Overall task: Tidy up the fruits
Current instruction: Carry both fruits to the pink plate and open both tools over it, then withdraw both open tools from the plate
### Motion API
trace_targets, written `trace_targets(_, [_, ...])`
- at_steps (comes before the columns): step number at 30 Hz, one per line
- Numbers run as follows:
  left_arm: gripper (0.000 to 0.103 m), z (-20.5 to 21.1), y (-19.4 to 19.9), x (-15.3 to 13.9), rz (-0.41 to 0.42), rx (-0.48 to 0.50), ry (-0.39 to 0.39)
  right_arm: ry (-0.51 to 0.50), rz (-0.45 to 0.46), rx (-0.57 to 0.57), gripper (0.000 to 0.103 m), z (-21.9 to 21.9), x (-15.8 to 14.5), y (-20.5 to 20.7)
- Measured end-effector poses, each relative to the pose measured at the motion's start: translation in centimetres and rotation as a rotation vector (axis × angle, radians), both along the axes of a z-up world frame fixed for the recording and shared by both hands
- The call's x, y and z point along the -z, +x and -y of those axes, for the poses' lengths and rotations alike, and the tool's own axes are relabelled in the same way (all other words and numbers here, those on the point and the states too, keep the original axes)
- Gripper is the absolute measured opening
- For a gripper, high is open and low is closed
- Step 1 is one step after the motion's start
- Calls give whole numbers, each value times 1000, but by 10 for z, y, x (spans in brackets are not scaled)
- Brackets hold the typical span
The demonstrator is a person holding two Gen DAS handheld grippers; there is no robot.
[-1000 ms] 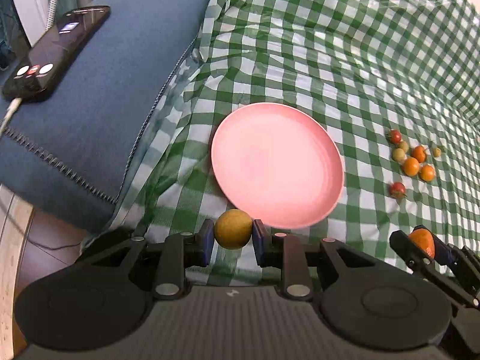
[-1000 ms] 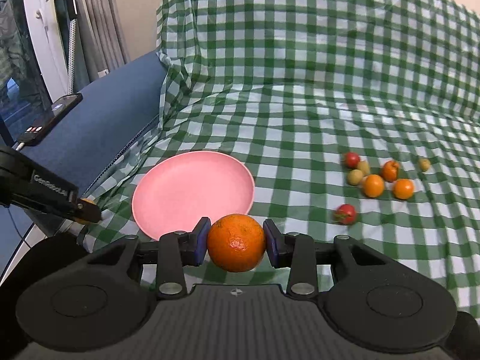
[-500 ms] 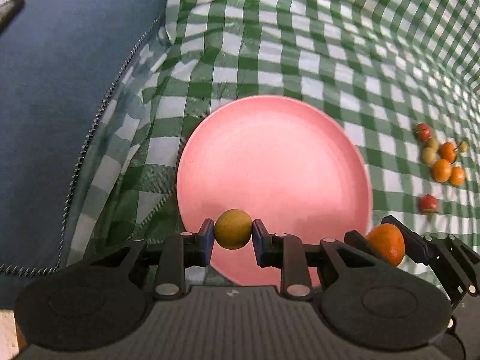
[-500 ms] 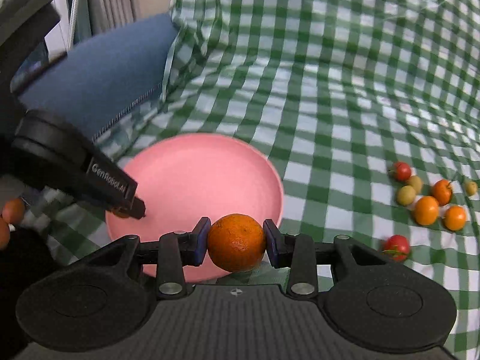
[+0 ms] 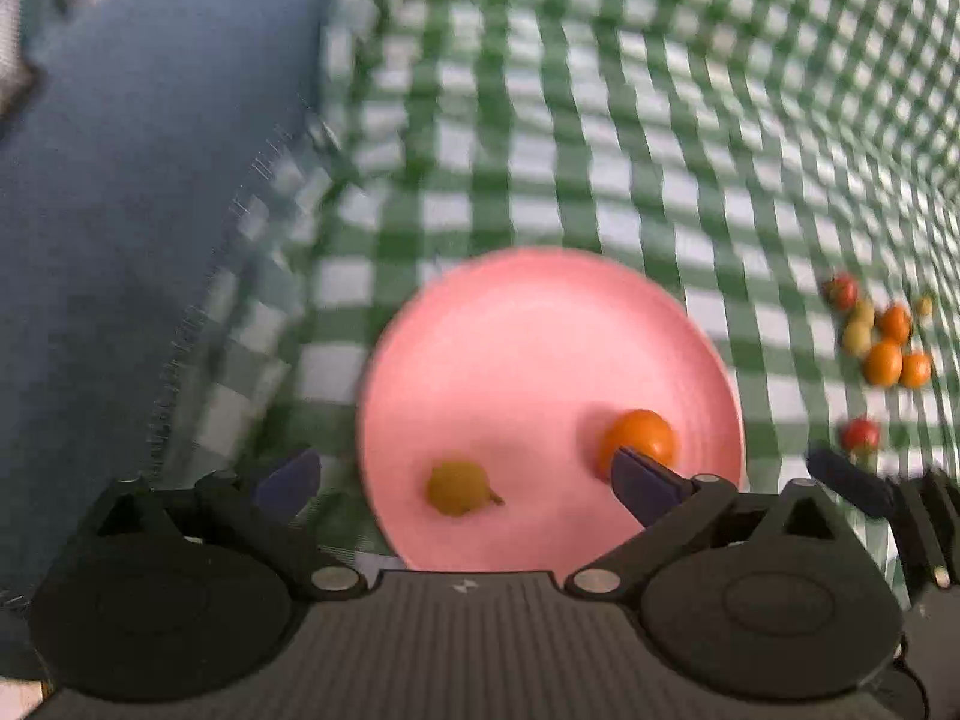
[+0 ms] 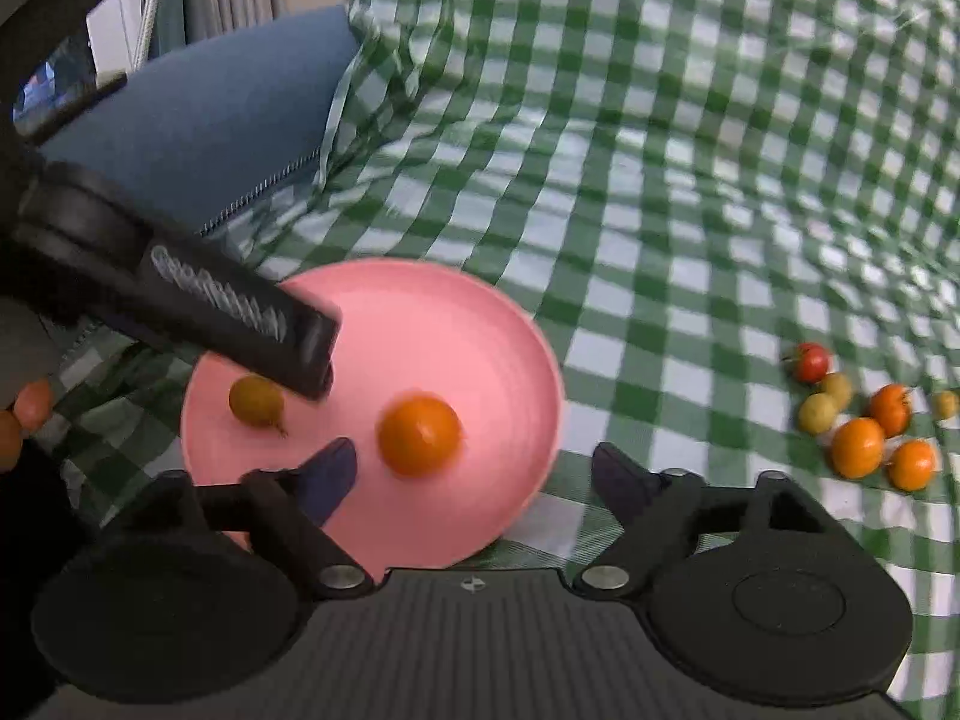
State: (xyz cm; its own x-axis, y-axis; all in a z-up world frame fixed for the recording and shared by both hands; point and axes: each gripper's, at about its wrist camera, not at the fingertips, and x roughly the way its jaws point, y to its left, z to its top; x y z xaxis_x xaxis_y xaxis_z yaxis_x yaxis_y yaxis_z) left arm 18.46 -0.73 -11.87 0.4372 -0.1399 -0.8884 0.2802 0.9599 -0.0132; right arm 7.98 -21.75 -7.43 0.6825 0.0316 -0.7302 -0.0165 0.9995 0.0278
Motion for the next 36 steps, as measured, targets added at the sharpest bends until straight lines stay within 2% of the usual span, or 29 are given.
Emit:
trace_targets(2, [103,-8,-11,-14,27,1,7,17,-18,4,90,2,-10,-14])
trace_targets(4, [103,-19,-28,-22,34,-40,28,45,-30,18,93,2,-18,-32])
trace_targets(8, [103,-40,-69,-28,19,-100,65,100,-34,36,99,0,-34,-72])
trace_targets(13, [103,-57,-121,-34,19,-181,59,91,24,72,99,2,-57,-107])
trace_targets(16, [103,-54,-141,-39,23,-135,64,75,76,84,100,1,-72,-120])
trace_targets(18, [103,-51,-148,-48,55,-118,66,65,110,82,101,-2,-80,-131])
trace_targets(23, [103,-53,-176,-69,146,-107,37,52,181,95,102,-7,-99,-156])
trace_targets(36, [103,-60,-227,-102,260,-103,2,35,292,92,102,-21,-128,-202])
